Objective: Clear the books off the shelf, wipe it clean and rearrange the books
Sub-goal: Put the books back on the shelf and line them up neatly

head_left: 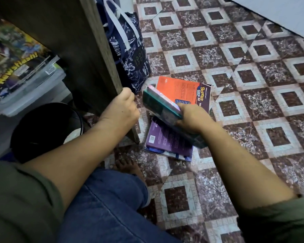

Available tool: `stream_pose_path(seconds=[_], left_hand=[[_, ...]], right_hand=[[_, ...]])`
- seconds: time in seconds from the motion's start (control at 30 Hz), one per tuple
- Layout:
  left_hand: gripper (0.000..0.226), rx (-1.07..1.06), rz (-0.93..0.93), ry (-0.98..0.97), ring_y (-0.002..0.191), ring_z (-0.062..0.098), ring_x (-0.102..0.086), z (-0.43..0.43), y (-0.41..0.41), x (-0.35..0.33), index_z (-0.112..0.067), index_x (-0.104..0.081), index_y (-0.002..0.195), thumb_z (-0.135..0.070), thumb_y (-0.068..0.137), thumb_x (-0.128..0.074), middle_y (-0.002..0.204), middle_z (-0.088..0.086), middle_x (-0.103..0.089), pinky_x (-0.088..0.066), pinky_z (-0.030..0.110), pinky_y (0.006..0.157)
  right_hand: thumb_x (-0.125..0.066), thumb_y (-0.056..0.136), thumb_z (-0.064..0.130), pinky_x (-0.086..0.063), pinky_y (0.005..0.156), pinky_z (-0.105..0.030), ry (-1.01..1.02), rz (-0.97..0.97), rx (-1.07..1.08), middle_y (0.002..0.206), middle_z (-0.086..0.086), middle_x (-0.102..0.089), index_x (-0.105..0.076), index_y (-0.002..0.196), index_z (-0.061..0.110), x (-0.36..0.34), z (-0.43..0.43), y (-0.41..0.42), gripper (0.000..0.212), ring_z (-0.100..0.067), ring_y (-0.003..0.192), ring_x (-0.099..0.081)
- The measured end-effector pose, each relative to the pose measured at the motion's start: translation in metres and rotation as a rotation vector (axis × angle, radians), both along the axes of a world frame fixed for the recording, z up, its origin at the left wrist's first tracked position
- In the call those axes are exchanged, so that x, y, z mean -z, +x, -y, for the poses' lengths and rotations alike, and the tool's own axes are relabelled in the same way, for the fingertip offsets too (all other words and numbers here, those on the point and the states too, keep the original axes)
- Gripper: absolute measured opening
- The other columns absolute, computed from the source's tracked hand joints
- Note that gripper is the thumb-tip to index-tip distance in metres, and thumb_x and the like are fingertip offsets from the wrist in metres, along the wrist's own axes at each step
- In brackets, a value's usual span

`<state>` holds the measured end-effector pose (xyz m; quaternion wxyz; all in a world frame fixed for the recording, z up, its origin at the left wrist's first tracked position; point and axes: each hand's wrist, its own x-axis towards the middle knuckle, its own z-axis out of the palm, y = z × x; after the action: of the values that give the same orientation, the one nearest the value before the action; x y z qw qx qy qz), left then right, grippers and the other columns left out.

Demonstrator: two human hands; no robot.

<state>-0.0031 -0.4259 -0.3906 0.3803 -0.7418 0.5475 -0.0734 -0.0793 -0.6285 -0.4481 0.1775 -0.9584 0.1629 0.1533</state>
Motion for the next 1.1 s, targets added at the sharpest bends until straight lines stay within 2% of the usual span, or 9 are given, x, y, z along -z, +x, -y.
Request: stream_pose_path(seconds=[0.1, 0.23, 0.33, 0.47, 0.63, 0.77, 0.87, 1.0, 1.1], left_hand=[[0.034, 0.035, 0.030, -0.238, 0.069, 0.019, -0.051, -0.004, -0.002, -0.001, -0.018, -0.061, 0.080, 0.000, 0.084, -0.032, 0.074, 0.000, -0.056, -0.036, 0.033, 0.072], [0.041, 0.014, -0.263, -0.582, 0.098, 0.032, -0.062, -0.007, -0.012, 0.001, 0.000, -0.059, 0.114, -0.016, 0.081, -0.040, 0.110, 0.018, -0.062, -0.051, 0.041, 0.085], [0.066, -0.160, -0.583, -0.247, 0.118, 0.026, -0.054, -0.012, -0.022, -0.012, -0.011, -0.045, 0.133, -0.029, 0.076, -0.073, 0.131, 0.009, -0.053, -0.044, 0.036, 0.098], [0.045, -0.416, -0.716, -0.079, 0.112, 0.024, -0.055, -0.020, -0.035, -0.041, -0.027, -0.049, 0.124, -0.041, 0.086, -0.067, 0.122, 0.001, -0.058, -0.043, 0.032, 0.084], [0.029, -0.499, -0.631, -0.168, 0.105, 0.028, -0.058, -0.076, -0.045, -0.080, -0.025, -0.052, 0.115, -0.038, 0.090, -0.061, 0.114, 0.006, -0.062, -0.046, 0.034, 0.084], [0.027, -0.604, -0.492, -0.259, 0.101, 0.026, -0.060, -0.146, -0.046, -0.135, -0.027, -0.053, 0.110, -0.041, 0.089, -0.061, 0.108, 0.004, -0.064, -0.044, 0.031, 0.075], [0.027, -0.688, -0.296, -0.359, 0.094, 0.032, -0.063, -0.205, -0.054, -0.183, -0.028, -0.054, 0.107, -0.043, 0.086, -0.064, 0.100, 0.008, -0.066, -0.044, 0.032, 0.068], [0.018, -0.810, -0.024, -0.585, 0.070, 0.034, -0.061, -0.278, -0.072, -0.232, -0.022, -0.057, 0.096, -0.029, 0.082, -0.068, 0.078, 0.013, -0.063, -0.037, 0.032, 0.056], [0.027, -0.894, 0.157, -0.710, 0.068, 0.038, -0.061, -0.326, -0.077, -0.241, -0.022, -0.064, 0.110, -0.024, 0.083, -0.068, 0.080, 0.020, -0.065, -0.045, 0.037, 0.059]], right_hand=[[-0.056, 0.092, 0.036, -0.053, 0.075, -0.037, -0.119, -0.002, -0.092, 0.102, -0.009, -0.065, -0.052, 0.118, 0.024, -0.016, -0.013, -0.007, 0.029, -0.030, 0.085, -0.061], [-0.058, 0.090, 0.035, -0.047, 0.081, -0.035, -0.104, -0.116, -0.221, 0.111, -0.008, -0.063, -0.053, 0.121, 0.027, -0.054, -0.026, -0.029, 0.033, -0.030, 0.100, -0.060], [-0.063, 0.087, 0.036, -0.048, 0.086, -0.034, -0.042, -0.169, -0.339, 0.113, -0.004, -0.063, -0.052, 0.123, 0.034, -0.076, -0.041, -0.046, 0.038, -0.025, 0.102, -0.059], [-0.061, 0.087, 0.040, -0.047, 0.082, -0.032, -0.044, -0.085, -0.421, 0.109, 0.000, -0.066, -0.050, 0.123, 0.037, -0.090, -0.062, -0.062, 0.038, -0.023, 0.100, -0.060], [-0.060, 0.084, 0.046, -0.042, 0.067, -0.031, -0.109, 0.101, -0.407, 0.101, 0.001, -0.067, -0.051, 0.114, 0.032, -0.099, -0.095, -0.070, 0.033, -0.025, 0.095, -0.062], [-0.062, 0.086, 0.047, -0.046, 0.071, -0.034, -0.167, 0.211, -0.475, 0.102, -0.002, -0.068, -0.054, 0.113, 0.030, -0.132, -0.127, -0.054, 0.033, -0.028, 0.097, -0.063], [-0.060, 0.088, 0.043, -0.047, 0.069, -0.038, -0.132, 0.438, -0.587, 0.096, -0.006, -0.068, -0.056, 0.111, 0.030, -0.174, -0.173, -0.032, 0.027, -0.035, 0.092, -0.063], [-0.056, 0.089, 0.036, -0.031, 0.061, -0.033, -0.209, 0.820, -0.659, 0.099, -0.003, -0.069, -0.060, 0.118, 0.037, -0.229, -0.241, 0.005, 0.029, -0.036, 0.091, -0.063], [-0.053, 0.087, 0.032, -0.033, 0.060, -0.031, -0.174, 0.990, -0.721, 0.099, 0.003, -0.071, -0.063, 0.117, 0.040, -0.246, -0.295, 0.041, 0.033, -0.029, 0.089, -0.066]])
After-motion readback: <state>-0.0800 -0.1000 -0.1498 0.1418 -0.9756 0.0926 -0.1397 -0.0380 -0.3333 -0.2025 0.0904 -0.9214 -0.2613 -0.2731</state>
